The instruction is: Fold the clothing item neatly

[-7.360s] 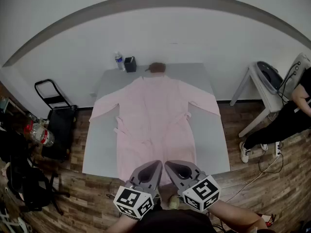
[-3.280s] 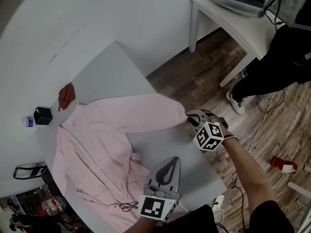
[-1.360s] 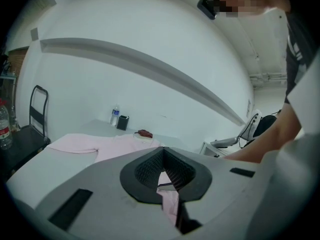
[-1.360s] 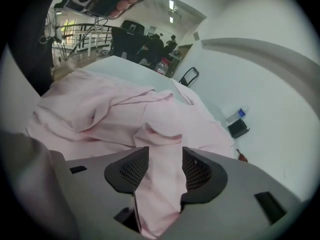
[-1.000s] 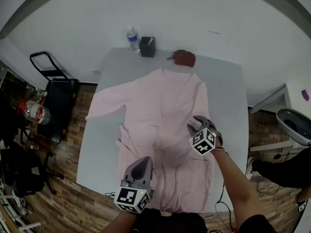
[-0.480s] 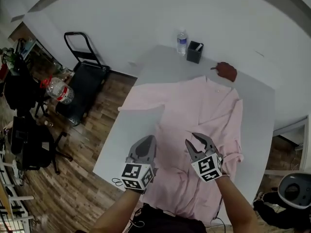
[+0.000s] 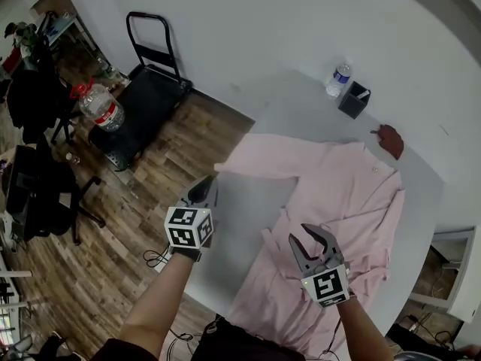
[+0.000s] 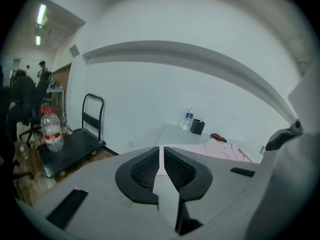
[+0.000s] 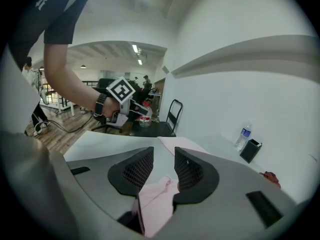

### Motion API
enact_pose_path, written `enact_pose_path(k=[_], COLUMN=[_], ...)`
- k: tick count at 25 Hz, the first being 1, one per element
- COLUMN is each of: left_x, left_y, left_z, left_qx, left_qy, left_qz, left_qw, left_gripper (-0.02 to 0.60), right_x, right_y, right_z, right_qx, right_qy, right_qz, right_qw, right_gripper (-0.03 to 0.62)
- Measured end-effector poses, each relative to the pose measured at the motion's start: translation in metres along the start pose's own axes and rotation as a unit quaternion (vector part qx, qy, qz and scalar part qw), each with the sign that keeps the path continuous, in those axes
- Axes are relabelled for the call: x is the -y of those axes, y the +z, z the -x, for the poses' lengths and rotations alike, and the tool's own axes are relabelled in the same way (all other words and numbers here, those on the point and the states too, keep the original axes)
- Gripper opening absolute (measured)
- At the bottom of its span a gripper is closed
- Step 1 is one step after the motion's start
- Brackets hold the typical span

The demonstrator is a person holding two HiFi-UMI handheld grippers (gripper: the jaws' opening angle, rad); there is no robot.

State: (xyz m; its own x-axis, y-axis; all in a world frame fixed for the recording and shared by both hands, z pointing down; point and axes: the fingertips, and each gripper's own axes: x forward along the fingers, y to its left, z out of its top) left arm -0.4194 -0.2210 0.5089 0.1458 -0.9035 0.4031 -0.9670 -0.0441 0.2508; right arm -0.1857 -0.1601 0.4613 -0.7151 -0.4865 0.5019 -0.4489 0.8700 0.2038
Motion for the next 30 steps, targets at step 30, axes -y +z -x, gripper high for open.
enact_pose_path(k=[30], left_x=[-0.082], left_y=[-0.129], left_z=[-0.114], left_qx=[-0.260], left_qy=[-0.210], left_qz=[-0.506], left_qw=[0.7954], left_gripper=[0.122], right_x=[0.007], right_y=[0.007], right_z=[-0.027], right_qx=[-0.032], right_qy=[0.021], right_qz=[-0.048], right_qw=[0.998], right_gripper=[0.137])
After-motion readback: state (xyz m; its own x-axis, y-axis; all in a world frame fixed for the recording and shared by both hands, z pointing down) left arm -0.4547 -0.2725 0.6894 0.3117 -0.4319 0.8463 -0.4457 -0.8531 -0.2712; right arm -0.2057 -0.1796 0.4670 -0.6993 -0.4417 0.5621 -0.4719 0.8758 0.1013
